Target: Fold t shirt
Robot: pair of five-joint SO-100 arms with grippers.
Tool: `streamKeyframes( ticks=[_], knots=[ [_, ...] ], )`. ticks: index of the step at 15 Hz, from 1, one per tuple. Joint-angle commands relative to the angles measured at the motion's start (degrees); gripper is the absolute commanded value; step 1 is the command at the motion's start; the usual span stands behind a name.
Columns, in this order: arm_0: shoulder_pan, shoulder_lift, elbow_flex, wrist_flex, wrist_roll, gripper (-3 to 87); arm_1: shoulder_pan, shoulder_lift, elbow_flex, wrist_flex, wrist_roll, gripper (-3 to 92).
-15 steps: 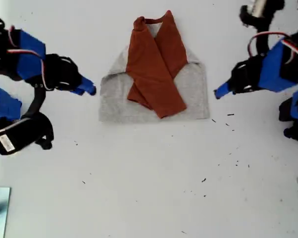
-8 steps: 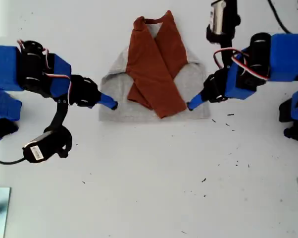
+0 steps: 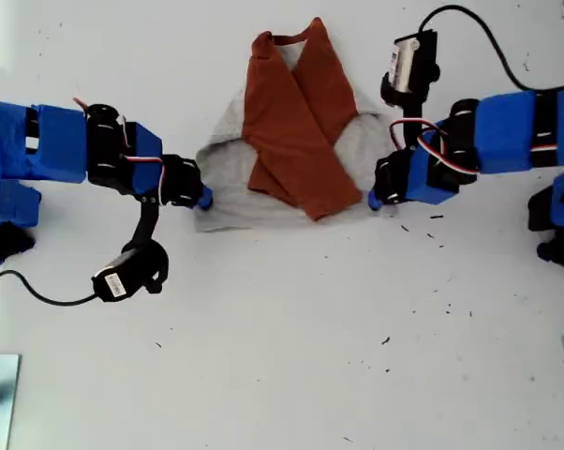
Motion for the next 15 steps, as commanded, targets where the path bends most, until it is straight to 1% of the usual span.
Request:
streamKeyframes(
  ticks=[1, 3, 4, 6, 8, 9, 10, 11, 12, 13, 15],
  knots=[
    [-0.2, 2.3, -0.5, -1.1, -0.2, -0.3, -1.1, 2.2, 0.8, 0.4, 1.0, 3.3],
    [4.0, 8.3, -0.7, -0.9, 1.0, -0.3, -4.1, 10.1, 0.4, 4.8, 0.6, 3.3],
    [7.6, 10.8, -1.5, -0.4, 1.5, -0.3, -7.1, 14.7, -0.4, 8.9, 1.8, 3.2],
    [16.7, 13.5, -2.9, 1.3, -3.0, -0.3, -15.6, 22.0, -0.7, 12.5, 6.5, 3.2],
    [26.1, 10.4, -4.1, 1.0, -9.1, -0.3, -26.5, 22.1, -1.9, 12.4, 14.6, 3.2],
    [29.7, 8.3, -4.9, 0.2, -11.6, -0.3, -29.5, 20.3, -3.6, 12.3, 17.0, 3.2],
    [31.6, 7.2, -6.0, -0.1, -12.8, -0.3, -29.7, 19.2, -6.4, 13.0, 16.3, 3.2],
    [31.6, 7.8, -6.3, -0.1, -12.5, -0.3, -27.0, 19.0, -9.1, 13.6, 12.8, 3.2],
    [29.5, 10.6, -6.0, 0.6, -11.5, -0.3, -22.2, 19.2, -11.6, 14.0, 7.5, 3.2],
    [26.0, 14.9, -5.4, 3.1, -11.2, -0.3, -16.1, 19.6, -14.2, 14.8, 1.6, 3.2],
    [14.3, 25.4, -3.1, 6.9, -4.2, -0.3, -1.4, 21.1, -16.0, 10.9, -10.6, 3.2]
  ],
)
